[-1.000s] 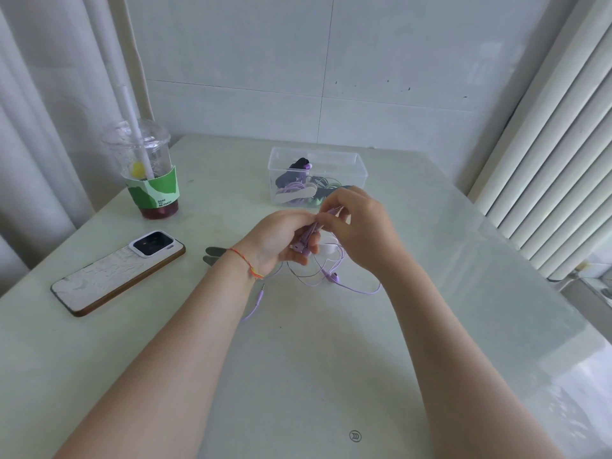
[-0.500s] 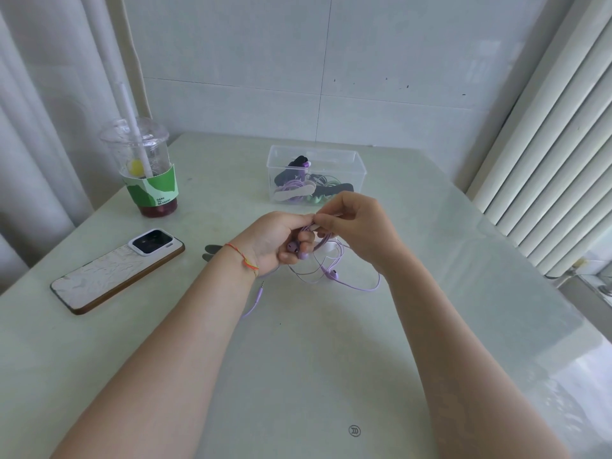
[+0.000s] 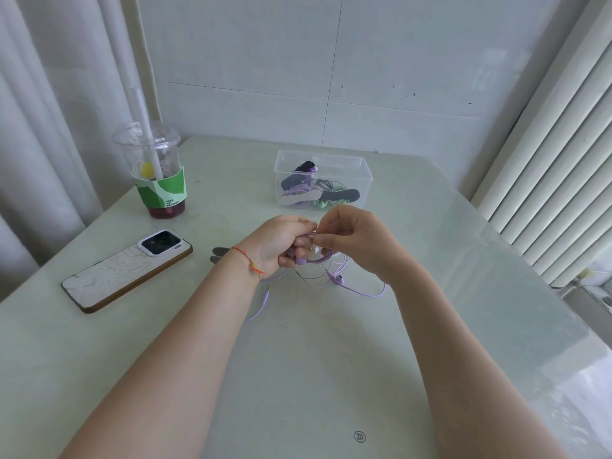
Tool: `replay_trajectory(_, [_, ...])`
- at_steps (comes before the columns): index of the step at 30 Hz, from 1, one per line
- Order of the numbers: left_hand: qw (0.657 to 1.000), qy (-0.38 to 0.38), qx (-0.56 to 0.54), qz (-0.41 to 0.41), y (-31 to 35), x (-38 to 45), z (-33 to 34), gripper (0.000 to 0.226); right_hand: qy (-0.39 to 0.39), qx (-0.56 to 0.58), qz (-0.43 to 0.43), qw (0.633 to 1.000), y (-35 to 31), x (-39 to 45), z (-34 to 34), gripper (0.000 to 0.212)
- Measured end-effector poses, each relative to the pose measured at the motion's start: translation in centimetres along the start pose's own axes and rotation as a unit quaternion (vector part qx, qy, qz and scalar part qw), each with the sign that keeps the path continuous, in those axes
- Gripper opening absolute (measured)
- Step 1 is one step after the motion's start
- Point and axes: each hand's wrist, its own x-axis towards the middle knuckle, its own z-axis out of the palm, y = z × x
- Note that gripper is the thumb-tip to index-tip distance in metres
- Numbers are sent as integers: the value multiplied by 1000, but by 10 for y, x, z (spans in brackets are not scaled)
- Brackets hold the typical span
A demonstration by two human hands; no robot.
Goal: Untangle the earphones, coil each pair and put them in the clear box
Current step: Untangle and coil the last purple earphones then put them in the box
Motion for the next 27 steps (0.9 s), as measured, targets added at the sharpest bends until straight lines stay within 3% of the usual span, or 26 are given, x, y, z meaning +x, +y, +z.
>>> replay_trajectory(8, [998, 43, -34, 29, 5, -1, 5, 21, 54, -10, -29, 998, 0, 3, 4, 22])
replay_trajectory(11, [989, 136, -14, 64, 6, 2, 3, 19, 118, -7, -29, 993, 3, 5, 1, 19])
replay_trajectory(14, [936, 235, 203, 165, -1, 7, 0, 20, 206, 3, -9, 979, 7, 7, -8, 15])
replay_trajectory(16, [886, 215, 352, 210, -8, 10, 1, 15, 245, 14, 9, 969, 11, 8, -14, 15])
replay_trajectory(19, [818, 152, 522, 186, -21, 15, 5, 21, 260, 55, 36, 963, 14, 7, -17, 14])
replay_trajectory(22, [788, 168, 563, 186, -26, 18, 4, 25, 244, 105, 56, 962, 14, 7, -15, 14])
replay_trajectory(27, [777, 218, 563, 175, -23, 18, 4, 25, 219, 188, 83, 954, 12, 6, -16, 10])
